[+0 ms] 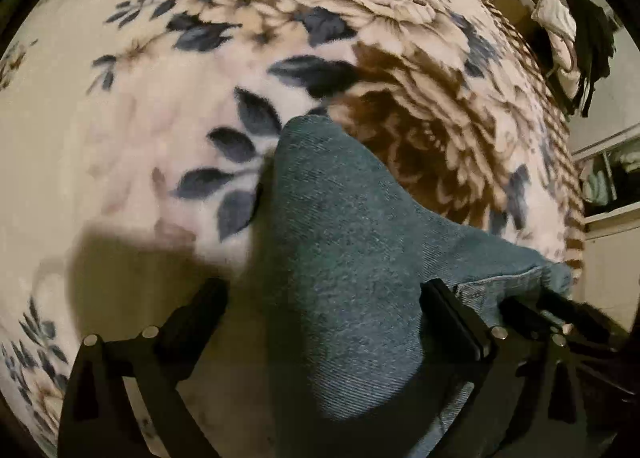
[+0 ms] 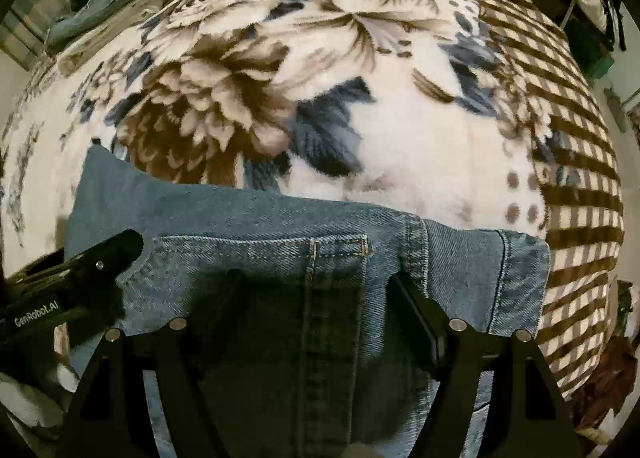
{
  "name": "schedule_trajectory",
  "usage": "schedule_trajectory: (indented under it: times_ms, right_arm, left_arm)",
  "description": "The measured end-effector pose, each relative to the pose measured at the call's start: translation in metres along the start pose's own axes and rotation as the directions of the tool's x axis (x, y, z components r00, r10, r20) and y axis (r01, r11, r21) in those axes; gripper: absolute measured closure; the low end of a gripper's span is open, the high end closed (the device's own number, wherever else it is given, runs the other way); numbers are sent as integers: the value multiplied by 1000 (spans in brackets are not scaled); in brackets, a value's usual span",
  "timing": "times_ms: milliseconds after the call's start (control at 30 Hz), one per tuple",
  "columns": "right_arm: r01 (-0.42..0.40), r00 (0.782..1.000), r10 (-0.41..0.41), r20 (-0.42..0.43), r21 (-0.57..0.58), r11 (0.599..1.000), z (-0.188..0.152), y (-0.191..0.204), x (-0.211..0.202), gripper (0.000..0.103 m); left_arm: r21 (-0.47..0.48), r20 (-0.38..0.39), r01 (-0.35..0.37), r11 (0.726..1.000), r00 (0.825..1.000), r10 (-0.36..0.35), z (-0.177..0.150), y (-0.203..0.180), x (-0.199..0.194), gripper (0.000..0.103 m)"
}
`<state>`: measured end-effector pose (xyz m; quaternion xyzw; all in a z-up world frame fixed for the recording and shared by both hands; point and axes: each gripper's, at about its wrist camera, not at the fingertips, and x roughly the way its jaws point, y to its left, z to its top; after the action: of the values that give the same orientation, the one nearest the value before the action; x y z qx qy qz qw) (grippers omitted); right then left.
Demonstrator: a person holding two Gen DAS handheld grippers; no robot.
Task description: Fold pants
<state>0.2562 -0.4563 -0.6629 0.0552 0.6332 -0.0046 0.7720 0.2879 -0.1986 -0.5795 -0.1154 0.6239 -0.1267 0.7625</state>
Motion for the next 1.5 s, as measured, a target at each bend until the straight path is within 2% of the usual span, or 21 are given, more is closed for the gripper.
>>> schedule_trajectory:
  times_ms: [133, 233, 333, 367, 433, 500, 567, 633, 700, 767, 800, 900, 933, 1000, 1067, 1100, 1200, 1267, 1333, 1400, 1500]
  right_arm:
    - [-168, 986, 164, 38, 134, 977, -12, -37, -36, 22]
    - [-228, 974, 212, 86, 314, 922, -49, -87, -65, 20]
    - [-216, 972, 230, 39, 532, 819, -101, -132, -68, 20]
    - [-220, 966, 255, 29, 609, 762, -122, -142, -63, 20]
    - [-246, 950, 311, 29, 685, 686, -150, -147, -52, 20]
    - [-279, 929, 368, 28, 705, 651, -164, -141, -37, 20]
    - [-298, 917, 399, 21, 701, 648, -170, -127, -19, 20]
    - [-233, 935, 350, -53, 650, 723, -171, -109, 2, 20]
    - [-241, 936, 351, -36, 663, 709, -173, -108, 11, 16]
    - [-329, 900, 434, 38, 712, 620, -179, -113, 16, 14]
    - [-397, 868, 488, 89, 714, 577, -180, -114, 19, 14]
    - [-524, 791, 587, 173, 687, 504, -180, -107, 27, 14]
    - [-545, 777, 602, 184, 676, 497, -178, -103, 32, 14]
    - [-571, 755, 627, 192, 662, 485, -171, -92, 44, 11]
    - [-576, 759, 618, 203, 652, 493, -167, -85, 53, 5]
    - [-595, 751, 619, 231, 643, 481, -166, -80, 55, 0]
    - [-596, 763, 596, 250, 628, 500, -162, -68, 59, 0]
    - [-610, 755, 597, 271, 626, 486, -161, -64, 61, 0]
    - [-636, 729, 613, 303, 631, 444, -155, -71, 60, 0]
    - [-672, 689, 638, 345, 634, 383, -152, -73, 58, 0]
    - [-707, 652, 655, 381, 618, 344, -148, -80, 52, 0]
  left_arm:
    - [-83, 41, 137, 987, 990, -134, -13, 4, -45, 2]
    - [-146, 65, 200, 969, 979, -193, -36, 10, -69, 2]
    - [-191, 46, 226, 955, 974, -221, -62, 15, -73, 2]
    - [-188, 34, 223, 957, 975, -221, -68, 14, -71, 2]
    - [-147, -3, 194, 970, 981, -196, -79, 3, -62, 2]
    - [-102, -42, 129, 986, 990, -134, -84, -8, -50, 2]
    - [-20, -104, 17, 1000, 994, -19, -88, -15, -29, 2]
    - [-73, -149, 47, 996, 987, -57, -90, -4, -14, 0]
    - [-113, -174, 94, 989, 978, -113, -86, 5, -11, 0]
    - [-118, -141, 124, 985, 980, -140, -82, 6, -23, 1]
    - [-135, -115, 163, 977, 977, -179, -80, 8, -29, 1]
    - [-203, -62, 255, 946, 960, -272, -79, 18, -35, 1]
    - [-218, -60, 263, 940, 958, -282, -77, 22, -30, 1]
    - [-240, -63, 262, 935, 957, -284, -75, 26, -19, 1]
    - [-259, -62, 278, 925, 951, -304, -73, 30, -8, 1]
    - [-263, -62, 290, 920, 947, -316, -71, 31, -4, 1]
    - [-250, -69, 307, 918, 940, -334, -66, 29, 4, 1]
    - [-238, -67, 327, 914, 934, -352, -63, 27, 5, 1]
    - [-237, -69, 339, 911, 929, -364, -61, 29, 3, 1]
    - [-247, -64, 349, 904, 925, -375, -58, 31, 3, 1]
    - [-267, -53, 370, 890, 916, -397, -62, 36, 0, 1]
